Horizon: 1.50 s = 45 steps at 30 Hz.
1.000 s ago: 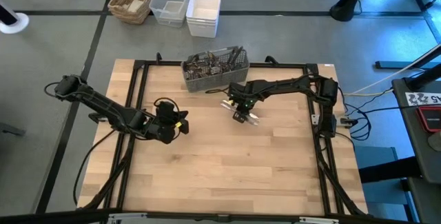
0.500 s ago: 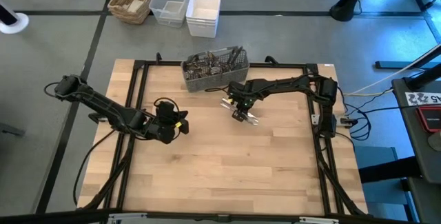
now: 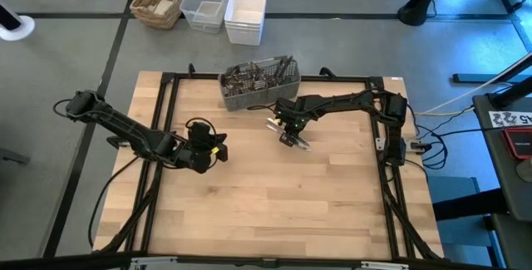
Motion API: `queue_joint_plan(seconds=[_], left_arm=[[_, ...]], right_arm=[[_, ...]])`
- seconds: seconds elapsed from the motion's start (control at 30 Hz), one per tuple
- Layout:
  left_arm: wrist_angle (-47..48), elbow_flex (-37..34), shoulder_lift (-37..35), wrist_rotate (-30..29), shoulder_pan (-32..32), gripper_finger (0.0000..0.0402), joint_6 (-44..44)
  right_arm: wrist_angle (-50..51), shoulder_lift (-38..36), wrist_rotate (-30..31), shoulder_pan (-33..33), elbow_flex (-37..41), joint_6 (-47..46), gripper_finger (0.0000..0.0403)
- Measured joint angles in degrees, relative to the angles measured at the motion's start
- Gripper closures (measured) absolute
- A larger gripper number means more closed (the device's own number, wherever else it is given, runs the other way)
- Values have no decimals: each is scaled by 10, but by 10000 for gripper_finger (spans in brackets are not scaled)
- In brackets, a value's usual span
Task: Sort silverware
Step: Put the silver knife into the silverware rack
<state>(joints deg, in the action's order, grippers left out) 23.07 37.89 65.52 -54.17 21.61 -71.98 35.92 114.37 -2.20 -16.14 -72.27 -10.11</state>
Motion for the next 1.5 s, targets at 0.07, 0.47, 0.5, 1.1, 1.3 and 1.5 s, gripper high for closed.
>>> queue_joint_plan(seconds=[0.07, 0.47, 0.5, 1.1, 1.3, 1.5], left_arm=[[0, 0, 0, 0, 0, 396, 1], [0, 0, 0, 0, 0, 396, 30], [0, 0, 0, 0, 0, 396, 30], [0, 0, 0, 0, 0, 396, 29], [-4, 0, 0, 0, 0, 396, 29], [-83, 0, 13, 0, 0, 396, 104]], right_arm=[[-1, 0, -2, 0, 0, 0, 350], [-2, 6, 41, 8, 0, 26, 308], [-2, 7, 57, 11, 0, 30, 310], [-15, 15, 59, 37, -1, 30, 397], [-13, 15, 49, 37, -1, 30, 396], [-18, 15, 15, 37, -1, 31, 399]])
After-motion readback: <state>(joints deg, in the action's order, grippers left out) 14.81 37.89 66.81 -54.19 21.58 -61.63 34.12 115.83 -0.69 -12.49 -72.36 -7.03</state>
